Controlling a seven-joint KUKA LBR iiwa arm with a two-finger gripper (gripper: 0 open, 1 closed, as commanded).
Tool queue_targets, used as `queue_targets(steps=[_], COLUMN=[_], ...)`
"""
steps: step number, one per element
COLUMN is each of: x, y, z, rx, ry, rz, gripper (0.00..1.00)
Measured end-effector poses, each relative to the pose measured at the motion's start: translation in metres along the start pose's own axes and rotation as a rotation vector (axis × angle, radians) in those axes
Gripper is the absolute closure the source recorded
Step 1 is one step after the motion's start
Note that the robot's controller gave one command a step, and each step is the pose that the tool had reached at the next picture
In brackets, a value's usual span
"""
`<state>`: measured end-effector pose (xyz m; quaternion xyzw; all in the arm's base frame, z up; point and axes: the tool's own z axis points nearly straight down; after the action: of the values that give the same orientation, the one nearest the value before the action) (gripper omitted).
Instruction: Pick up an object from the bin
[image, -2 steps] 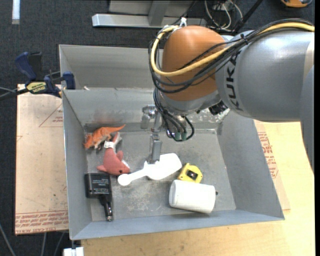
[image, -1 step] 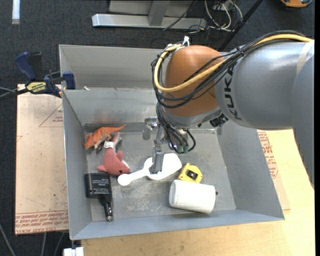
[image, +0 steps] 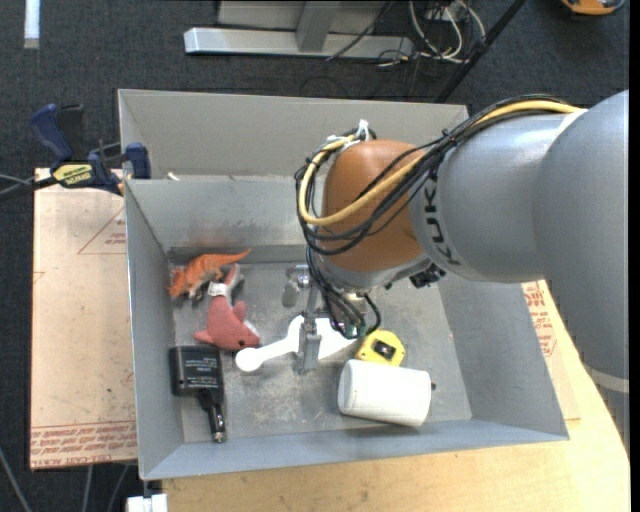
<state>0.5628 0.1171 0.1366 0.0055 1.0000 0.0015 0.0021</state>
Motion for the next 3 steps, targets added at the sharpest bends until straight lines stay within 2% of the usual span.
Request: queue_targets(steps=[1,2,3], x=[-0.001,-0.022,-0.022], y=[-0.02,-0.036,-0.036], z=[0.029,0.067,0.067], rx=[-0.001,-0.002,-0.002], ry=[0.002,-0.001,-0.001], rz=[-0.053,-0.032,-0.032], gripper=[0.0,1.0,1.0])
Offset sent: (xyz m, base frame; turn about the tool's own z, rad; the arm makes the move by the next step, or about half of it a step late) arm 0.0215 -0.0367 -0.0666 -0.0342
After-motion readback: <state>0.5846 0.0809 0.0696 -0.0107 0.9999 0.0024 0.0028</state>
